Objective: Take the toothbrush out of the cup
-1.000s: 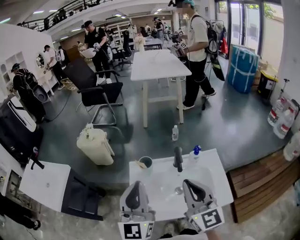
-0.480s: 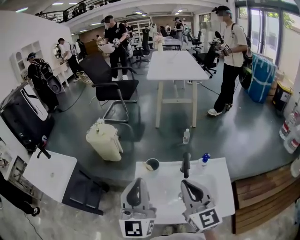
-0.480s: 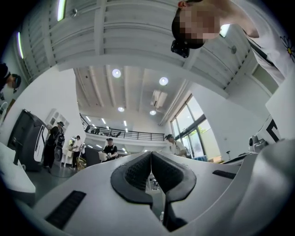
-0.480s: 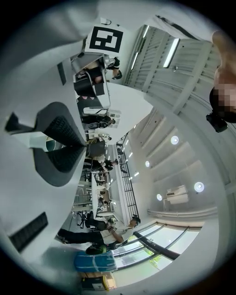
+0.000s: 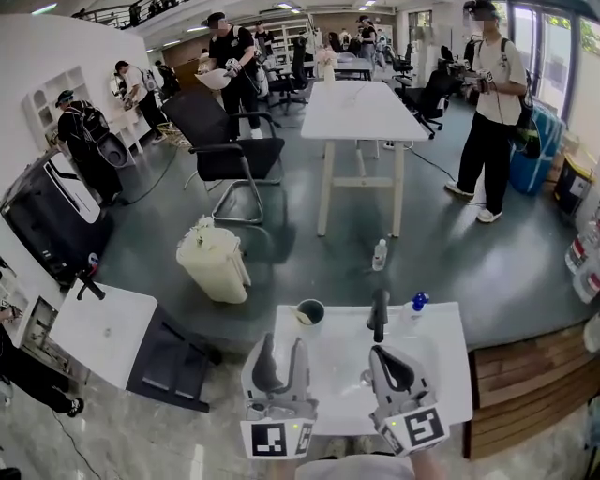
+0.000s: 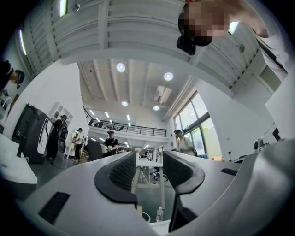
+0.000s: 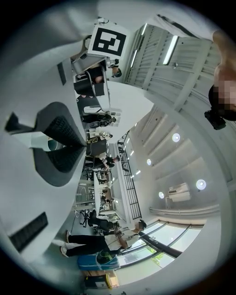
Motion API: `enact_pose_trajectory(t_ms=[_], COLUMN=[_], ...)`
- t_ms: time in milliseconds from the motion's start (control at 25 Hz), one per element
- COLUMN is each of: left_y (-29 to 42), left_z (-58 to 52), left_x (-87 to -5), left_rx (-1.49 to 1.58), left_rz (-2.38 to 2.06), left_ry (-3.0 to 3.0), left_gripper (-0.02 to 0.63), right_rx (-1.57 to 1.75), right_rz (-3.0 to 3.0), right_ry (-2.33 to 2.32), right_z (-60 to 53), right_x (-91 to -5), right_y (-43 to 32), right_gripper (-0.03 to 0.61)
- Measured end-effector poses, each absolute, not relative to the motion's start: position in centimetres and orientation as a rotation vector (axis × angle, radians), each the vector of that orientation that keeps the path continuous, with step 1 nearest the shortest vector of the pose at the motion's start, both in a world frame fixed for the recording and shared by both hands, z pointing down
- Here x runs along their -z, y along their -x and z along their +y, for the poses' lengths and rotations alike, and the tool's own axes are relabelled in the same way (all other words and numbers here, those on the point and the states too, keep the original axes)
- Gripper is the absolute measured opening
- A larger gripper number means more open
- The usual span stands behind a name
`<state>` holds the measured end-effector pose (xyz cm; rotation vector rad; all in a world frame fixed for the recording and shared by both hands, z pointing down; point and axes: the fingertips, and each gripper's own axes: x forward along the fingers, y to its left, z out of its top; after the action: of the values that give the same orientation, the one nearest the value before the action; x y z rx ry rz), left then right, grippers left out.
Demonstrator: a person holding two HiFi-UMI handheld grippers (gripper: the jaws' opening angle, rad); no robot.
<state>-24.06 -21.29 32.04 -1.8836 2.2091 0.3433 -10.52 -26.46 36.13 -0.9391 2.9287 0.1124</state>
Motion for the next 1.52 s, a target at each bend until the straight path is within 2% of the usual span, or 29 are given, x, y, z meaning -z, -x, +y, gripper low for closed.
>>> enact_pose_trajectory(t_ms=[280, 560, 920, 1320, 1520], left_y=[24.6, 27.0, 27.9, 28.3, 29.3], left_z=[-25.4, -29.4, -32.4, -33.5, -33.4], left_x=[-37.7, -45.4, -49.2, -52.7, -52.8], left_rx=[-0.320, -0.421, -0.320, -0.143, -0.277], left_rz=[2.384, 2.683, 2.841, 2.921, 2.964], left_ry=[1.916, 1.999, 1.925, 1.870, 1.858], left_gripper=[0.190, 0.204, 0.202, 0.181, 0.098], right_rx=[-0.062, -0.050, -0.043, -0.072, -0.057], right_rz=[2.953, 2.963, 2.943, 2.952, 2.948], right_ry=[0.986, 1.047, 1.144, 1.175, 1.173], right_z=[-26.6, -26.8, -27.3, -27.1, -26.6], right_x=[-37.1, -38.4, -38.3, -38.7, -38.3], right_y=[9.6, 7.9, 5.3, 4.6, 4.3], right_gripper=[0.012, 0.012, 0.012, 0.012, 0.012])
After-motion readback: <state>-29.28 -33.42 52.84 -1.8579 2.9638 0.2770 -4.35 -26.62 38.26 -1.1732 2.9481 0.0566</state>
